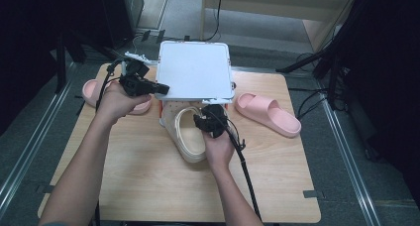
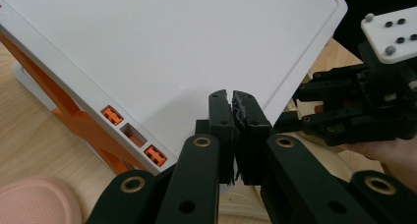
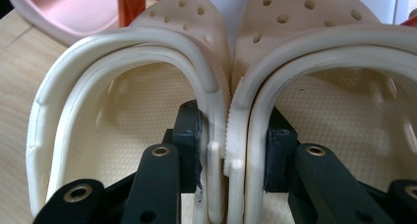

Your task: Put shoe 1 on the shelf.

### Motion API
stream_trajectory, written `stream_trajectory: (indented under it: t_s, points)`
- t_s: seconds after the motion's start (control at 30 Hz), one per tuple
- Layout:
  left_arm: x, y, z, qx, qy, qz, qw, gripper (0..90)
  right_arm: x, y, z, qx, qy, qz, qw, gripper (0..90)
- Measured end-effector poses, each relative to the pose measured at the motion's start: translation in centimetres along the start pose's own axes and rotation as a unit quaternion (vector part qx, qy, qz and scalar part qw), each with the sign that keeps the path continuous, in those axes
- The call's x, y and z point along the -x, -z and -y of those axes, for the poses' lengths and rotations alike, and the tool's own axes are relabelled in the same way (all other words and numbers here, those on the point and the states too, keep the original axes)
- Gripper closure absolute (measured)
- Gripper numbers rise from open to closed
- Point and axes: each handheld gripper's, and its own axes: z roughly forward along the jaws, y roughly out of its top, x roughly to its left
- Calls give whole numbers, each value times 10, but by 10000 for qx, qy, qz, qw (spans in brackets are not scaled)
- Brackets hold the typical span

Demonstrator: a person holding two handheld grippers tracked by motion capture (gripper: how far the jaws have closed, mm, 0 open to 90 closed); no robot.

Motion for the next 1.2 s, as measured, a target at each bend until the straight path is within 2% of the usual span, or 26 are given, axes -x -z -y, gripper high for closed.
stream_trajectory:
  t_s: [0.27, 0.5, 0.57, 0.67, 0.73, 0.83, 0.87, 0.93, 0.97, 1.0, 1.03, 1.2]
  points:
    - [0, 0, 0, 3, 2, 1, 10000, 872, 0, -5, 0, 98, -33, 63, 9999, 670]
    - [0, 0, 0, -4, -12, -7, 10000, 872, 6, -4, 7, 128, -136, -97, 9998, 648]
    - [0, 0, 0, -5, -13, -4, 10000, 871, 6, -2, 9, 111, -82, -141, 9998, 641]
    - [1, 0, 0, -5, -15, -7, 10000, 871, 2, 0, 10, 52, 107, -78, 9999, 613]
    - [0, 0, 0, -6, -22, -6, 10000, 871, 3, 0, 10, -7, 63, -171, 9998, 589]
    - [0, 0, 0, 2, -16, 1, 10000, 871, 7, 5, 9, -1, -61, -342, 9994, 546]
    - [0, 0, 0, 7, -6, -1, 10000, 872, 10, 12, 10, 34, -149, -482, 9987, 538]
    - [0, 0, 0, -1, -17, -13, 10000, 872, 11, 17, 11, 117, -142, -507, 9985, 541]
    - [0, 0, 0, 3, -18, -18, 10000, 872, 13, 22, 13, 178, -99, -518, 9984, 549]
    - [0, 0, 0, 0, -18, -15, 10000, 872, 14, 31, 16, 168, -32, -566, 9983, 594]
    - [0, 0, 0, 1, -14, -15, 10000, 872, 14, 31, 16, 168, -32, -566, 9983, 594]
    - [1, 0, 0, -10, -19, -27, 10000, 873, 11, 53, 26, 61, 268, -594, 9979, 694]
